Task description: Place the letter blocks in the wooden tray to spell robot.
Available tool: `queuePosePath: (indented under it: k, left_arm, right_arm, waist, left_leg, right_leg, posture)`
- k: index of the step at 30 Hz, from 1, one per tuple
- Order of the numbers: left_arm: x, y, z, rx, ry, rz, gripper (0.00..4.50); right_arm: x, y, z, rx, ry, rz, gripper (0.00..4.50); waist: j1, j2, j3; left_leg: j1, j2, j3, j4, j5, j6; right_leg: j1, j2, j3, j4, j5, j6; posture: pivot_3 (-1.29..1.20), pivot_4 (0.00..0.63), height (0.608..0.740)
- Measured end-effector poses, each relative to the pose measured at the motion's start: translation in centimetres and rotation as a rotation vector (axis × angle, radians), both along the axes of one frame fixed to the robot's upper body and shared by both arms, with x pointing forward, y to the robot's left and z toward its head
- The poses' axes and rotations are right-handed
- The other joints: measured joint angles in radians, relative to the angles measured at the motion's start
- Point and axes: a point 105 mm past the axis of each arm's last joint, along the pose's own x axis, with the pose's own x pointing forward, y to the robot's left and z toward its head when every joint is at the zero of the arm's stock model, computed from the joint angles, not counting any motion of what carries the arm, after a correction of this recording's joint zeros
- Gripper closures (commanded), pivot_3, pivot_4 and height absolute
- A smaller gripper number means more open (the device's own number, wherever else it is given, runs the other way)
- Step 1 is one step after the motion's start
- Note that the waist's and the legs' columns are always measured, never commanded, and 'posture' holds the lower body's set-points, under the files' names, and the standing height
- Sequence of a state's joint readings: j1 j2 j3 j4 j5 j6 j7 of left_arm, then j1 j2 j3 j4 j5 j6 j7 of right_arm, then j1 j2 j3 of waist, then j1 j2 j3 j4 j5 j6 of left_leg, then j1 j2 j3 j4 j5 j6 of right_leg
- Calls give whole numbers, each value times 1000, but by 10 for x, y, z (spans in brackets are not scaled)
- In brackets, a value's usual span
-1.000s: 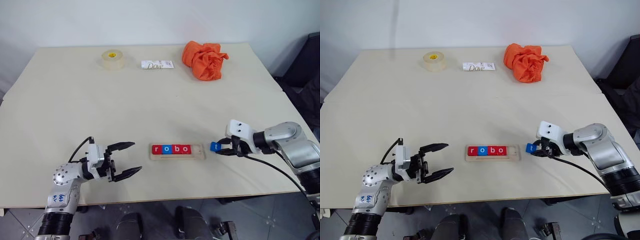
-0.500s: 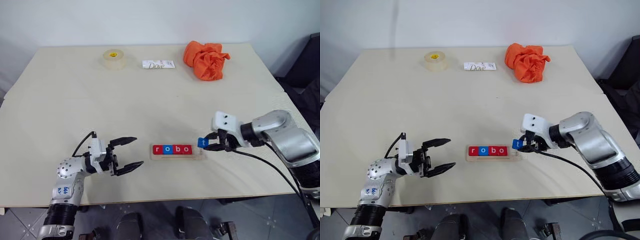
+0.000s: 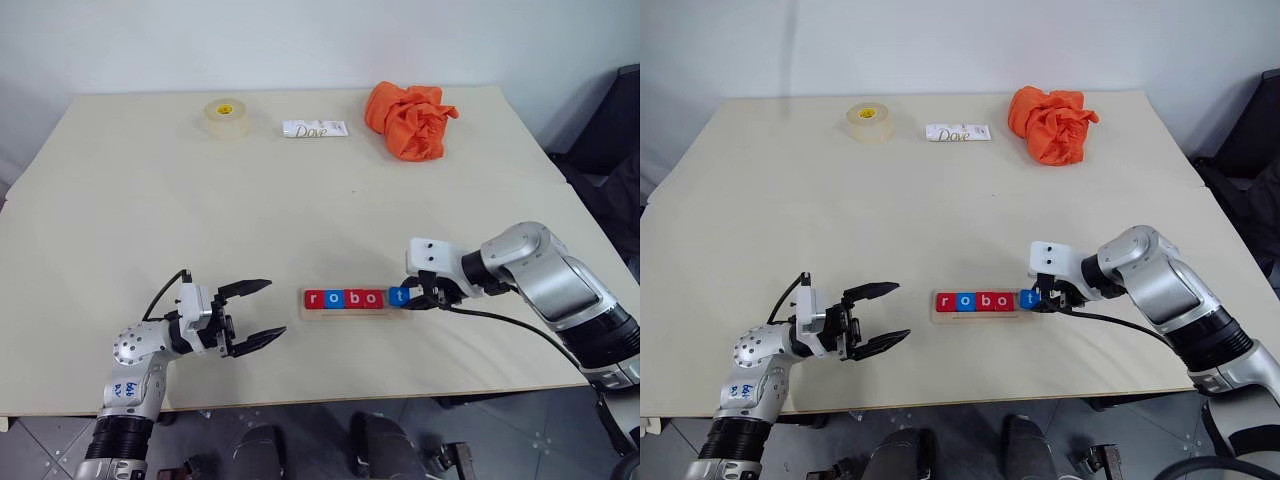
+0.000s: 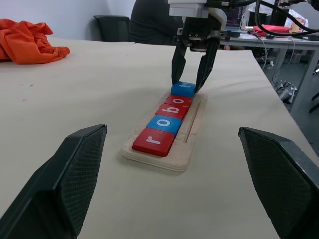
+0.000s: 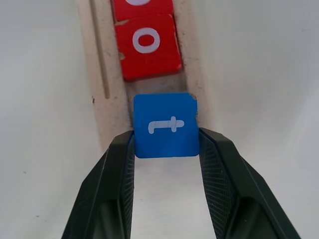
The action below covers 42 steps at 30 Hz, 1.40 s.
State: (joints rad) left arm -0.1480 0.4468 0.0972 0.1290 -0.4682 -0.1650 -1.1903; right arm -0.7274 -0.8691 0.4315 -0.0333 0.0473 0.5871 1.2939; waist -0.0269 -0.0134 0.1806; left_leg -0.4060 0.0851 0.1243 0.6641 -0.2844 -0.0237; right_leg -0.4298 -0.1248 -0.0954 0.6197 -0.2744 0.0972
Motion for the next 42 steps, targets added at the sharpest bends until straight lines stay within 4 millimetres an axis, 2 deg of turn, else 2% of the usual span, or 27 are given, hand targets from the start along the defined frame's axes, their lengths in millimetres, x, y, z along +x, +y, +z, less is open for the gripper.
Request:
queuePosePath:
  k: [17, 26, 29, 36, 38, 42]
  left_arm:
    - [1, 1, 0, -5, -1, 23, 0]
    - [3, 0, 3, -7, -16, 27, 0]
    - [3, 0, 3, -8, -16, 28, 0]
    - [5, -2, 3, -15, -16, 32, 0]
    - [12, -2, 5, -12, -22, 80, 0]
    - [19, 10, -1, 39, -17, 203, 0]
  right_arm:
    - [-2, 11, -5, -7, 6, 52, 3054]
    - [-2, 12, -5, -10, 12, 53, 55]
    - [-3, 11, 0, 10, 17, 43, 55]
    - [-7, 1, 26, 85, -32, 6, 55]
    - [-16, -13, 29, 182, -44, -7, 55]
    - [-40, -42, 19, 324, -3, -16, 55]
  waist:
    - [-1, 0, 0]
    - [0, 0, 0]
    - [0, 0, 0]
    - [0, 0, 0]
    - [13, -1, 0]
    - [27, -1, 0]
  left_leg:
    - [0, 0, 0, 0, 0, 0]
    - [0, 0, 0, 1, 0, 0]
    - [0, 0, 0, 1, 0, 0]
    - [0, 0, 0, 1, 0, 0]
    - [0, 0, -2, 0, 0, 0]
    - [0, -1, 0, 1, -1, 0]
  right_leg:
    - [0, 0, 0, 0, 0, 0]
    - [0, 0, 0, 1, 0, 0]
    - [0, 0, 0, 1, 0, 0]
    - [0, 0, 0, 1, 0, 0]
    - [2, 0, -1, -1, 0, 0]
    - [2, 0, 0, -2, 0, 0]
  posture:
    - [0, 150, 740]
    - [0, 150, 740]
    - [0, 150, 740]
    - [0, 150, 740]
    - [0, 150, 740]
    - [0, 150, 740]
